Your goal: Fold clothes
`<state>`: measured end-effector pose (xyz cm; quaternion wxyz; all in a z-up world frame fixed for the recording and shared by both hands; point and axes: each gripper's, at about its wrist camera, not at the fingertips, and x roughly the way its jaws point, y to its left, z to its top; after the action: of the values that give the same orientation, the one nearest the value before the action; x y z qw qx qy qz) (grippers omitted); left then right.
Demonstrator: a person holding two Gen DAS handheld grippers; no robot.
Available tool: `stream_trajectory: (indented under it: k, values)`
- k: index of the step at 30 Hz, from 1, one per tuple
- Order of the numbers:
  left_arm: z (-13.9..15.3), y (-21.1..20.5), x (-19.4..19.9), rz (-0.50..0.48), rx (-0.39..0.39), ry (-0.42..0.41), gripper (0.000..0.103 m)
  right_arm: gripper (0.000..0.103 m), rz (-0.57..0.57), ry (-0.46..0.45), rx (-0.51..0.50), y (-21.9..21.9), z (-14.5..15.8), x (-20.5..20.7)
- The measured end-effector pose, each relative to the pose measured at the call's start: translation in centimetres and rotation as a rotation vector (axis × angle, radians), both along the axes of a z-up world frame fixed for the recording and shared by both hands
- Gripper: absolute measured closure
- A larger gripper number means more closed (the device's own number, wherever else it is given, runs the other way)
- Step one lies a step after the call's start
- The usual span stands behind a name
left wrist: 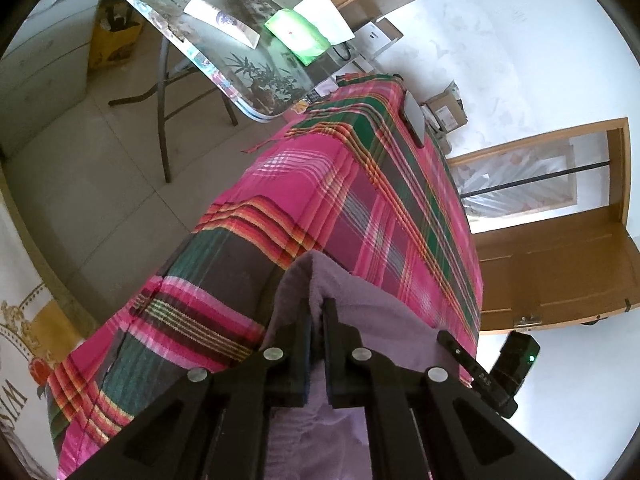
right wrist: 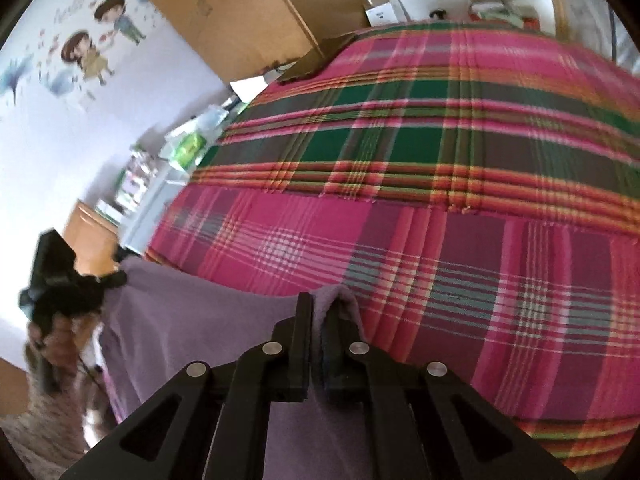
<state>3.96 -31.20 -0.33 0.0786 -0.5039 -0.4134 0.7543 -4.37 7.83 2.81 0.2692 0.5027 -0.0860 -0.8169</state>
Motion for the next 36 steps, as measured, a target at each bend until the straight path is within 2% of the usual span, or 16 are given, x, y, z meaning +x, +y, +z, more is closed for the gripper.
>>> stream_trajectory:
  k: [5, 8, 10, 12, 14, 17, 20, 24, 27, 29, 31, 36]
  values:
    - [1.4, -0.2, 1.6, 0.001, -0.061, 0.039, 0.097, 0.09, 0.001, 0.127, 0.072, -1.1, 2.4, 2.7]
    - [1.9, -0.8, 3.1, 0.013, -0.074, 0.064, 0.097, 0.082, 0.02, 0.207, 0.096, -2.4, 3.9, 4.8]
    - [2.1, -1.3, 4.4, 0.03, -0.085, 0.076, 0.097, 0.073, 0.054, 0.254, 0.126, -3.9, 4.5, 6.2]
    - [2.0, -1.9, 5.8, 0.048, -0.083, 0.082, 0.097, 0.069, 0.087, 0.306, 0.181, -5.6, 4.9, 7.6]
    - [1.7, -2.4, 7.0, 0.062, -0.075, 0.079, 0.097, 0.069, 0.069, 0.355, 0.235, -6.6, 5.1, 8.6]
    - [1.3, -3.1, 8.6, 0.08, -0.05, 0.076, 0.097, 0.069, -0.052, 0.37, 0.354, -6.3, 4.7, 8.2]
    - [1.2, -3.3, 9.9, 0.076, -0.038, 0.087, 0.097, 0.069, -0.126, 0.303, 0.382, -5.0, 4.0, 7.0]
    - [0.8, -3.3, 10.8, 0.075, -0.016, 0.09, 0.097, 0.069, -0.203, 0.31, 0.453, -4.0, 4.1, 6.7]
    - [0.4, -2.9, 11.1, 0.059, -0.003, 0.087, 0.097, 0.069, -0.259, 0.331, 0.451, -3.8, 4.9, 7.3]
    - [0.2, -2.6, 11.2, 0.046, 0.0, 0.081, 0.097, 0.069, -0.243, 0.376, 0.398, -4.5, 5.7, 8.5]
    - [0.0, -2.3, 11.3, 0.034, -0.001, 0.08, 0.097, 0.069, -0.165, 0.444, 0.336, -6.4, 6.4, 10.3]
    - [-0.5, -1.5, 11.3, 0.007, 0.009, 0.08, 0.096, 0.069, 0.069, 0.442, 0.276, -11.6, 5.1, 12.8]
